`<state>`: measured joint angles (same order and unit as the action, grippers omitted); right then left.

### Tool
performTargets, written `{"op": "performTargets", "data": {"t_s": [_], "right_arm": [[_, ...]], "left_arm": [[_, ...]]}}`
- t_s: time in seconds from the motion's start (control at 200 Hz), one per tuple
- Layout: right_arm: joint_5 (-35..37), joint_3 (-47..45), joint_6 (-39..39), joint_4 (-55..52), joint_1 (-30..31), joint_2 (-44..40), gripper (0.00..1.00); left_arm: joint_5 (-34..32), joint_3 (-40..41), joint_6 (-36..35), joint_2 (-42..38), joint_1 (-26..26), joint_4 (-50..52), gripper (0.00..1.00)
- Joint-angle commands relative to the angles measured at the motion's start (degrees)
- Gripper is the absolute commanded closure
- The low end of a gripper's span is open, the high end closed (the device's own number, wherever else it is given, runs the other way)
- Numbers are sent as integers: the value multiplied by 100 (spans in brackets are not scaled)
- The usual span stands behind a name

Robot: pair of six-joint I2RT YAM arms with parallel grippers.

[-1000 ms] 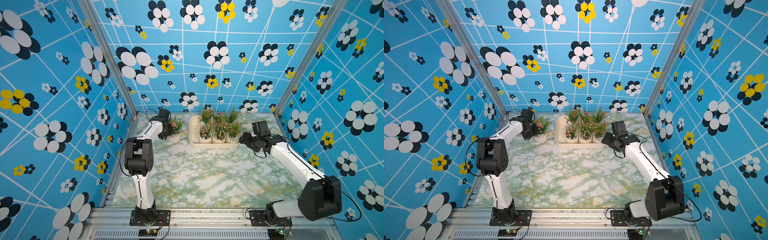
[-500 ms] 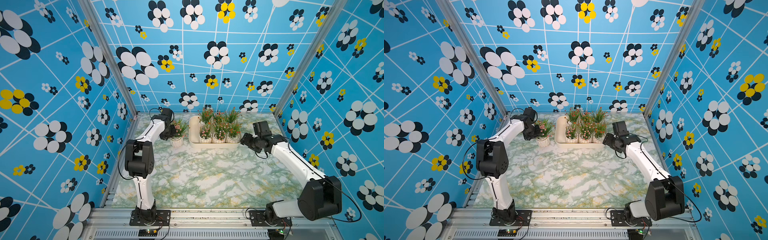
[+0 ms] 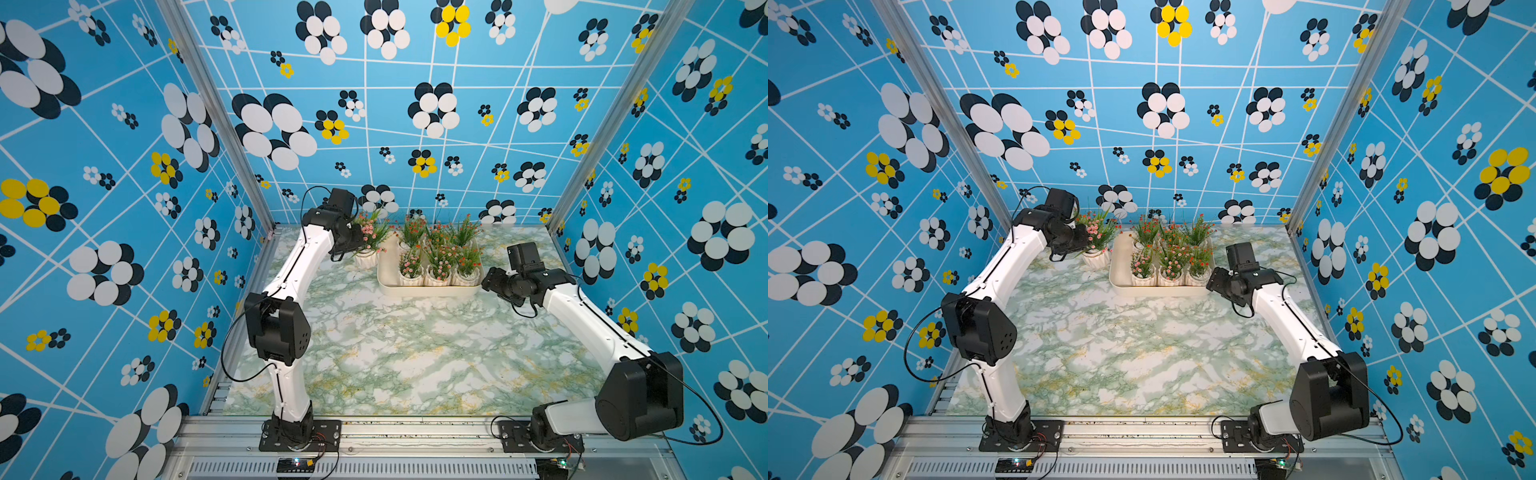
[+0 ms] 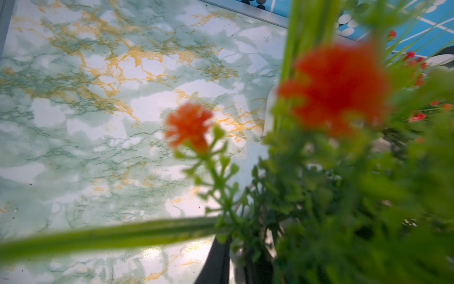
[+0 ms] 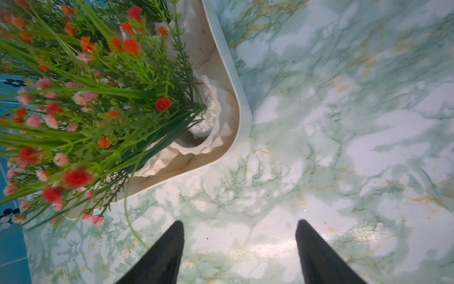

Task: Put the potted gypsophila into the storage box
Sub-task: Pick up the baby's breath potted plant from the center of the board, then place the baby's breath potted plant at the storage box.

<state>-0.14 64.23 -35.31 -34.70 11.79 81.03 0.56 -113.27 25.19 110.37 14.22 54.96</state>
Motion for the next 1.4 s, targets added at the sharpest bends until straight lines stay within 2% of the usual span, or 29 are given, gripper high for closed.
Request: {"op": "performTargets", "data": {"t_s": [0.0,0.355,0.845,1.094,1.394], "right_arm": [[-30,115,59,-209,-59,-150,25],[-39,51,88,-243,-130,-201,25],[-99,-85,81,-191,-195,-225,25],[-145,-93,94,-143,-221,-146,25],[-181,-112,94,-95,-261,-72,25]], "left_arm": [[137,-470,-153,169,192,5,100],[38,-1109,-229,868,615,36,100],[-243,-1585,-251,1447,653,82,100],[-481,-2297,-315,1908,661,480,100],[-385,-2682,-300,2190,777,617,100]]}}
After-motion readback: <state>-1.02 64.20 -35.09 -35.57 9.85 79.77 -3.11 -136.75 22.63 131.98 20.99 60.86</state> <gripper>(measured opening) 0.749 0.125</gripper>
